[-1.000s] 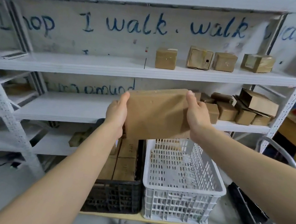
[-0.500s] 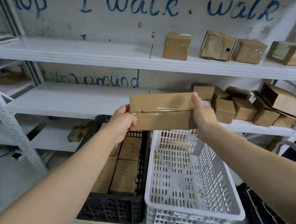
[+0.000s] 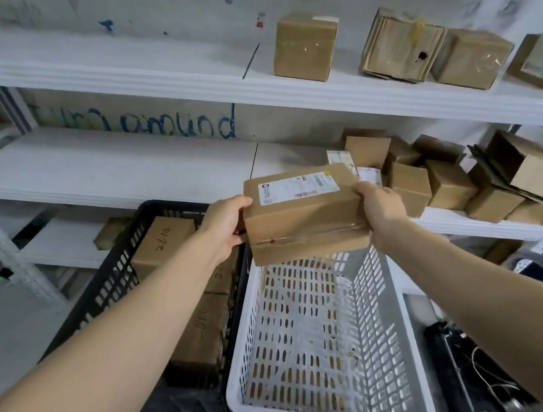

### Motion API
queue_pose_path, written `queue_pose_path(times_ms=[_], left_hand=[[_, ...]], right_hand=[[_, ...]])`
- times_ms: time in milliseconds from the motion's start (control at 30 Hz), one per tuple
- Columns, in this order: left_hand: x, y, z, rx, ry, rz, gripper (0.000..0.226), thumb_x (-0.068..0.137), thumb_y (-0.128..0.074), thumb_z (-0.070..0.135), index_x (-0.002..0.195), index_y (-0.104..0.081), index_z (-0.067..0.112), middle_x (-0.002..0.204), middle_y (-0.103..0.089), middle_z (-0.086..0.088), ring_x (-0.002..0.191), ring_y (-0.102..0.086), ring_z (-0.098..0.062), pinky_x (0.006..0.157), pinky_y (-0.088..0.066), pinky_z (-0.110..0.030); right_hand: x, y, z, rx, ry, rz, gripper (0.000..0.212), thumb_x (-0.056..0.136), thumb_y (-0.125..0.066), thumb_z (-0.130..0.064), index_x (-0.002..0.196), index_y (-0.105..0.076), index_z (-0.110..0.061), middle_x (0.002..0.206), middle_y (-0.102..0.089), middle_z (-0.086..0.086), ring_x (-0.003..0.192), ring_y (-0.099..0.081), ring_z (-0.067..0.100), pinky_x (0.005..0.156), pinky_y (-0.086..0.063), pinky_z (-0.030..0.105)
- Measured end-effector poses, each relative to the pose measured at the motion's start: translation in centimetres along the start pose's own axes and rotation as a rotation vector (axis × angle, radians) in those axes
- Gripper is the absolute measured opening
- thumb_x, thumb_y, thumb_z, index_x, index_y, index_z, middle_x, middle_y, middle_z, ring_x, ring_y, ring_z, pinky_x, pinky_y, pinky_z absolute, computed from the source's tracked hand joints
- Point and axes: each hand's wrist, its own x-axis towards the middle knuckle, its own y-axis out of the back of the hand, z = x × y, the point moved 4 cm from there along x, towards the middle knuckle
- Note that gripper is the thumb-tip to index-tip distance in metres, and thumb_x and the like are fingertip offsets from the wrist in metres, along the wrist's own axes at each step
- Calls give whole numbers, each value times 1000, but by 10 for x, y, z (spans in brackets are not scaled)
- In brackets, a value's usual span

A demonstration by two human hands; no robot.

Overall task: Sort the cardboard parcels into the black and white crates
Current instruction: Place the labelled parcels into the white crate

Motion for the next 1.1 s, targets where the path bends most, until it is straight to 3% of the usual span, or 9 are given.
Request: queue_pose_path(times_ms=[133,300,467,533,667,800,900,1000,1100], left_hand=[[22,-3,-2,89,55,-27,11,93,-55,25,92,-62,16,76,-67,-6,70,-64,-20,67,-57,-39],[50,-7,-9,187,143,-96,24,93,-55,31,110,-45,17,98,-66,-25,90,-68,-36,79,-57,-45],[67,-19,-33,271,244,-175,27,95,-53,34,114,-39,20,88,-66,-29,80,-69,-36,64,-58,-39],[70,-26,-48,310,310,-202,29,96,-53,36,114,-39,19,83,-67,-28,76,-70,-35,59,-58,-37],[79,-39,-82,338,412,-193,40,94,-56,34,126,-42,12,92,-66,-32,84,-69,-38,71,-60,-42],[88,-47,-117,340,507,-134,48,97,-53,30,137,-38,9,105,-62,-34,88,-68,-38,78,-57,-44],[93,-50,-140,318,560,-74,48,98,-51,27,140,-35,11,121,-57,-32,89,-67,-38,74,-57,-45],[98,-53,-163,317,603,-29,41,98,-51,24,136,-41,12,133,-53,-22,92,-66,-38,77,-57,-48],[101,-54,-185,306,656,21,17,96,-55,22,108,-51,10,102,-61,-23,90,-65,-39,85,-55,-50]], right_hand=[[17,-3,0,25,-18,18,26,83,-61,-29,104,-56,-14,97,-64,8,88,-63,25,77,-55,37],[43,-5,1,-9,-1,89,16,86,-60,-27,98,-58,-16,79,-58,-4,68,-51,9,52,-37,21],[75,-11,21,-9,-73,104,12,86,-59,-26,96,-57,-20,77,-55,-8,68,-48,5,51,-34,22],[87,-11,33,-24,-118,90,20,82,-60,-27,100,-61,-18,87,-60,-2,73,-55,12,56,-43,25],[119,-10,60,-112,-160,55,28,81,-58,-25,107,-62,-15,103,-60,7,88,-56,22,78,-50,36],[151,-21,89,-217,-110,-25,19,86,-56,-18,104,-61,-15,96,-58,6,82,-53,20,75,-50,35],[165,-30,114,-257,-110,-93,27,86,-57,-16,112,-58,-11,87,-58,3,70,-52,12,54,-44,24],[178,-44,144,-294,-127,-182,44,85,-57,-16,129,-52,-14,113,-55,10,90,-55,22,63,-48,26],[188,-58,173,-330,-165,-264,54,85,-53,-14,138,-43,-21,135,-47,13,108,-52,30,82,-48,36]])
